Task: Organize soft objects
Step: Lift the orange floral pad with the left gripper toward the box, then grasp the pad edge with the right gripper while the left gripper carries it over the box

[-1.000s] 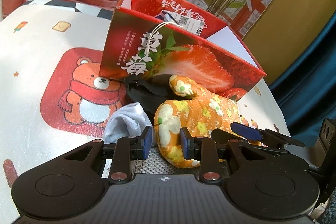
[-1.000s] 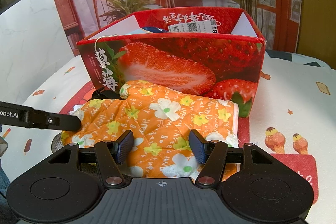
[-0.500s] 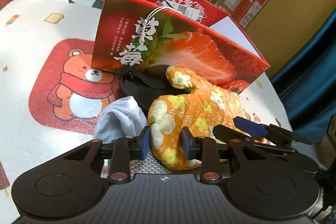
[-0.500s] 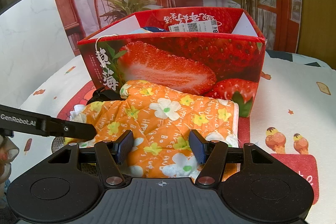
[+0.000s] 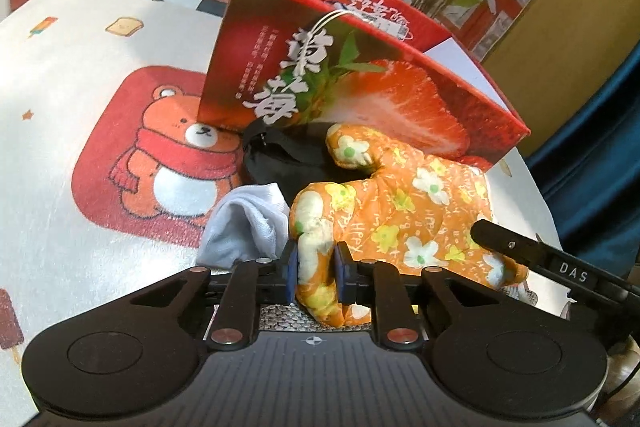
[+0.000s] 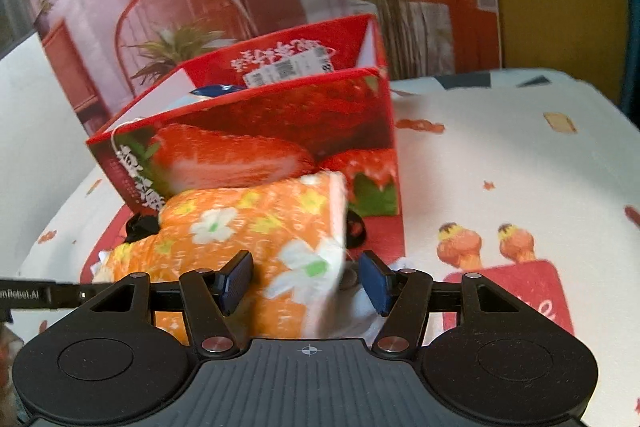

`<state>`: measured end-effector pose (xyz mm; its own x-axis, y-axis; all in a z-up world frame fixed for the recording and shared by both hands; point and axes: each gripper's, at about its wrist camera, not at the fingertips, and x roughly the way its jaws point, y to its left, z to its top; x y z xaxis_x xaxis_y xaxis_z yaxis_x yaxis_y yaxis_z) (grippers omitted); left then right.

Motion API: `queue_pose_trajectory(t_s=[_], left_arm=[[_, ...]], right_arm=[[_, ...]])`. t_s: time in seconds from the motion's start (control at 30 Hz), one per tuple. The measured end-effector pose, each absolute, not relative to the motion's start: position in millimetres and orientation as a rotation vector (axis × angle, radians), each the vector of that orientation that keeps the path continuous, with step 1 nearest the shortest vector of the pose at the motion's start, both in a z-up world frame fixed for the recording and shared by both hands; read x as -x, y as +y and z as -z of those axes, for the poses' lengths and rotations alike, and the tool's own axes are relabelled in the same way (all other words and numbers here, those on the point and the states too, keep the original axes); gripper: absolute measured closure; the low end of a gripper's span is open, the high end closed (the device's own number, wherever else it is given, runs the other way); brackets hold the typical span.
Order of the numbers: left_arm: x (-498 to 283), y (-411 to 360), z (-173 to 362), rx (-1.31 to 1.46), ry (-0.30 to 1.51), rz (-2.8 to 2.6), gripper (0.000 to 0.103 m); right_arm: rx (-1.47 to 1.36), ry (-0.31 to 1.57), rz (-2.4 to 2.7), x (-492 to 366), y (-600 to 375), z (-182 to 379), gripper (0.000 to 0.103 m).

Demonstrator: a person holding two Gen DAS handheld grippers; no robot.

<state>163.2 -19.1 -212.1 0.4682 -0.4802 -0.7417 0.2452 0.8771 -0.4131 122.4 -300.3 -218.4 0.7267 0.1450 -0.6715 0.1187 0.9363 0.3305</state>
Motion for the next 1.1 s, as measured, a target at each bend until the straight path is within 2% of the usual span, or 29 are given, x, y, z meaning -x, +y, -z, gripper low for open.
queue_pose_trajectory(t_s=[0.17,0.3,0.37,0.5,0.53,1.1], left_arm=[[-162,-17,217,0.263,1.000,0.445,0.083],[-161,-18,214,0.254,0.993,0.445,0.084],[-160,-20,209,0.250,0.975,0.452,0.089],[-157,-20,189,0.231,0.901,0.469,0.091],[-156,-20,184,0.231,0.886,0.472,0.091],[-160,-18,99,0.230,0.628,0.517,0.092]], right_arm=[[-0.396,0.769,-0.043,-123,-298,222,0.049],[-0.380,0.767,-0.073,-125,-290,217,0.058],[-0.361,0.760,-0.080,-125,-287,213,0.067],[-0.320,0.733,-0.079,-123,-284,200,0.089],[-0.317,0.720,-0.084,-122,-284,197,0.090],[-0.269,0.488,-0.181,-135,-289,115,0.093]])
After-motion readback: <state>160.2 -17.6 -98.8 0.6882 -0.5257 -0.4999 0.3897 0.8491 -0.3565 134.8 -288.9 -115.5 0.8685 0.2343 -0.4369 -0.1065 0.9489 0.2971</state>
